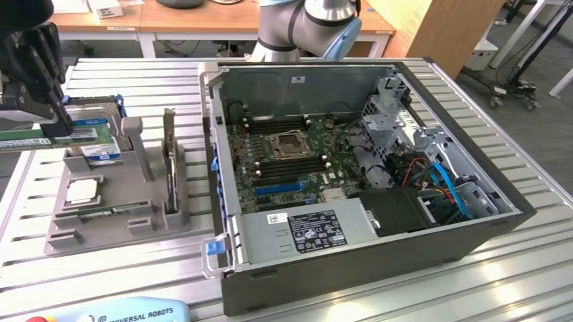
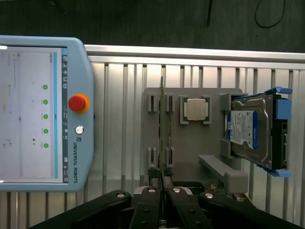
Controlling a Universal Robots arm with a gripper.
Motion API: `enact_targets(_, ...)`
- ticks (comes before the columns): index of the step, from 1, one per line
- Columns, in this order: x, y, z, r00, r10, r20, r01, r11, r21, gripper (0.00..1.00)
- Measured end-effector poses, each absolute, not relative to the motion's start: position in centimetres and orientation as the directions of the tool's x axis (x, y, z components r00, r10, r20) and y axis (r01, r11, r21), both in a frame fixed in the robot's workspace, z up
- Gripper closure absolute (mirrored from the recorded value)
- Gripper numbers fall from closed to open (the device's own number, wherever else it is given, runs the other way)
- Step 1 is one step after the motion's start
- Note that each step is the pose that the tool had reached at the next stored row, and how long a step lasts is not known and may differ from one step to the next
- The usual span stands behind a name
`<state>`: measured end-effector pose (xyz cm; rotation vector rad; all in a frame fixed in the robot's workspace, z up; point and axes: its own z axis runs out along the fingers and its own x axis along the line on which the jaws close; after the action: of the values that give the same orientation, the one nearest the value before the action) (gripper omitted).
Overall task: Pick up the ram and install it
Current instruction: 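Pick up the ram and move it above insertion slot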
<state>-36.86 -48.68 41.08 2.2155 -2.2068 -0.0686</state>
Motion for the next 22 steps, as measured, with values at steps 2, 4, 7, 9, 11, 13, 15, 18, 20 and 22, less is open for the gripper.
enact_targets(2, -36.9, -48.7, 41.1, 0.004, -1.000, -0.021, -0.999, -0.004, 0.041, 0.89)
enact_targets(4, -36.9, -48.7, 41.1, 0.004, -1.000, -0.021, -0.999, -0.004, 0.041, 0.89)
enact_targets(7, -36.9, -48.7, 41.1, 0.004, -1.000, -0.021, -0.999, -0.004, 0.041, 0.89)
enact_targets(9, -36.7, -48.7, 41.1, 0.004, -1.000, -0.021, -0.999, -0.004, 0.041, 0.89)
enact_targets(11, -36.4, -48.7, 41.1, 0.003, -1.000, -0.021, -0.999, -0.004, 0.041, 0.89)
enact_targets(13, -36.0, -48.7, 41.1, 0.003, -1.000, -0.021, -0.999, -0.004, 0.041, 0.89)
enact_targets(15, -35.6, -48.7, 41.1, 0.003, -1.000, -0.021, -0.999, -0.004, 0.041, 0.89)
enact_targets(18, -34.8, -48.7, 41.1, 0.004, -1.000, -0.021, -0.999, -0.004, 0.041, 0.89)
enact_targets(20, -34.2, -48.7, 41.1, 0.004, -1.000, -0.021, -0.999, -0.004, 0.041, 0.89)
enact_targets(22, -33.6, -48.7, 41.1, 0.004, -1.000, -0.021, -0.999, -0.004, 0.041, 0.89)
